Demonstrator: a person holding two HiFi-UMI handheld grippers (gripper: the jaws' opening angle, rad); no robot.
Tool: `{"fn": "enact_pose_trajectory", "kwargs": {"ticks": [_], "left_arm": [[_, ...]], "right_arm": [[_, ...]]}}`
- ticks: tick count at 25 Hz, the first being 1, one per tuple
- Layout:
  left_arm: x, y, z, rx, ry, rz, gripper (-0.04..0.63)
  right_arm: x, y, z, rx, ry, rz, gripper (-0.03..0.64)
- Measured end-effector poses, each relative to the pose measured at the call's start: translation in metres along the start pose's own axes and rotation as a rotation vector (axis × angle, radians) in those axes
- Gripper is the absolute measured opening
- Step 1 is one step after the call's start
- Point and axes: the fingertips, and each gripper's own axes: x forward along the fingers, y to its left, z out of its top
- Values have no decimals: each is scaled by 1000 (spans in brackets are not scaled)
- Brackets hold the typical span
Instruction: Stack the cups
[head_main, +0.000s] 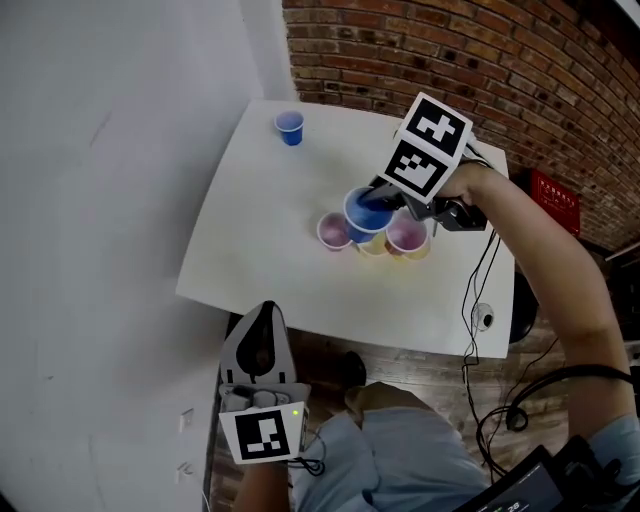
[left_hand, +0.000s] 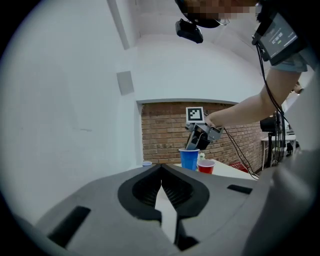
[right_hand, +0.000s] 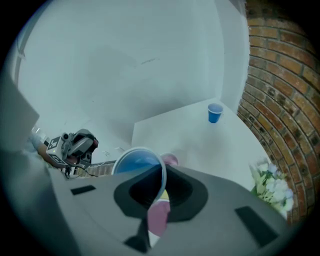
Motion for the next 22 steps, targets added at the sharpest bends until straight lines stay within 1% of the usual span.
{"fn": "enact_pose_trajectory", "kwargs": {"ticks": [3, 14, 22], "left_arm": [[0, 0, -1, 4, -2, 11, 9], [0, -12, -6, -10, 11, 0, 9], [-1, -5, -6, -5, 8, 11, 9]], "right_arm": [[4, 1, -2, -5, 3, 9, 20], [13, 1, -7, -16, 10, 17, 20], [20, -2, -8, -19, 25, 12, 20]]}}
